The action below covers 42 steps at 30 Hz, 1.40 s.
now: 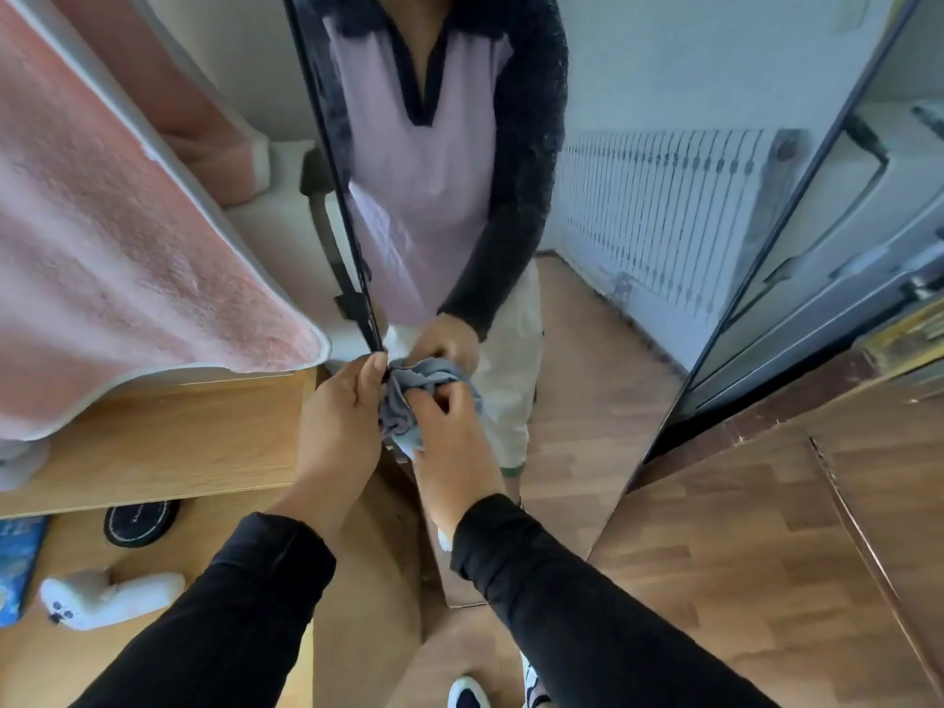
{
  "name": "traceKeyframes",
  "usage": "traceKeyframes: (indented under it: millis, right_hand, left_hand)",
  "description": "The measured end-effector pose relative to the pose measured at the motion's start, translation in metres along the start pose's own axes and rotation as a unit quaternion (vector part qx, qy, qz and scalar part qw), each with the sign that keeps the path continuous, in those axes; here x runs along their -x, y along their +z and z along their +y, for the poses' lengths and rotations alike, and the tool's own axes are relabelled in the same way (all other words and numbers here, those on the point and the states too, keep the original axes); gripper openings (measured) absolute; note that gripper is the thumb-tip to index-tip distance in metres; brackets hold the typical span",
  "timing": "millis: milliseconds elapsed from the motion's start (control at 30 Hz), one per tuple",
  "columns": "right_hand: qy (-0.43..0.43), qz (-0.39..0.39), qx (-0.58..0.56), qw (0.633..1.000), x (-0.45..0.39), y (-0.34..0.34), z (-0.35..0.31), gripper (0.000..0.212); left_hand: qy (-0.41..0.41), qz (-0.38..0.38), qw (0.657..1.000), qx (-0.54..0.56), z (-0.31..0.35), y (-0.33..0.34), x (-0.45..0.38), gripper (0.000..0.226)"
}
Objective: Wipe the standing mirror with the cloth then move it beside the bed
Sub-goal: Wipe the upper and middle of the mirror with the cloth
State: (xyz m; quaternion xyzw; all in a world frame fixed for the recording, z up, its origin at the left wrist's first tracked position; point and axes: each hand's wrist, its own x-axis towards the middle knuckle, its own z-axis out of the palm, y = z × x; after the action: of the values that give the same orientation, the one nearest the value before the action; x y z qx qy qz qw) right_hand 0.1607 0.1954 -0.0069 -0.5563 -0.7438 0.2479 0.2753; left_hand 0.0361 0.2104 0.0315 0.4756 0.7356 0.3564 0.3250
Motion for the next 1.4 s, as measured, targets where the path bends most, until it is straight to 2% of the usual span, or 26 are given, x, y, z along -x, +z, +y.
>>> traceKeyframes:
  millis: [133,233,333,433,500,600,667,767,867,933,1000,1067,1167,1233,1333,1400]
  right_hand:
    - [0.067,0.071,-0.010,0.995,0.002,-0.038,0.034,0.039]
    - [0.178,0.195,-0.028,0.964,0.006,-0.073,0.070,0.047]
    - [0.245,0.249,-0.012,0.937,0.006,-0.081,0.077,0.054]
    - [0.220,0.222,0.020,0.950,0.009,-0.051,0.049,0.069]
    - [0.158,0.188,0.058,0.968,0.015,-0.026,0.029,0.074]
    - [0.042,0.132,0.100,0.985,0.018,-0.020,0.030,0.063]
    - [0.042,0.119,0.073,0.989,0.014,-0.036,0.051,0.056]
    - [0.127,0.167,0.002,0.978,0.014,-0.073,0.093,0.056]
    - [0.240,0.265,-0.021,0.934,0.017,-0.114,0.133,0.057]
    - [0.301,0.292,-0.025,0.907,0.015,-0.129,0.145,0.057]
    - [0.279,0.296,-0.002,0.914,0.011,-0.126,0.138,0.056]
    - [0.182,0.273,0.029,0.944,0.007,-0.113,0.115,0.054]
    - [0.036,0.188,0.068,0.979,-0.001,-0.089,0.081,0.050]
    - [-0.005,0.147,0.082,0.986,-0.005,-0.088,0.076,0.049]
    - [0.010,0.181,0.094,0.979,-0.004,-0.111,0.101,0.043]
    - [0.116,0.242,0.056,0.962,0.001,-0.132,0.124,0.036]
  left_hand:
    - [0.001,-0.001,1.000,0.024,-0.005,0.001,-0.001,0.035]
    - [0.007,0.002,0.999,0.031,-0.004,0.005,0.002,0.026]
    - [-0.020,-0.011,0.997,0.074,-0.005,0.011,0.006,0.028]
    - [-0.058,-0.026,0.990,0.127,-0.008,0.019,0.011,0.035]
    - [-0.065,-0.031,0.989,0.128,-0.017,0.024,0.015,0.034]
    - [-0.089,-0.046,0.983,0.151,-0.033,0.031,0.020,0.020]
    - [-0.093,-0.049,0.983,0.152,-0.039,0.033,0.020,0.023]
    - [-0.087,-0.049,0.986,0.135,-0.041,0.035,0.017,0.029]
    - [-0.084,-0.043,0.987,0.134,-0.044,0.038,0.017,0.022]
    - [-0.084,-0.036,0.987,0.132,-0.044,0.039,0.017,0.020]
    - [-0.084,-0.034,0.987,0.133,-0.044,0.040,0.016,0.019]
    - [-0.088,-0.033,0.986,0.136,-0.046,0.041,0.016,0.019]
    - [-0.093,-0.030,0.986,0.135,-0.047,0.040,0.017,0.033]
    - [-0.094,-0.031,0.985,0.141,-0.045,0.040,0.018,0.030]
    - [-0.105,-0.031,0.983,0.144,-0.042,0.040,0.018,0.022]
    - [-0.108,-0.031,0.984,0.138,-0.042,0.040,0.018,0.016]
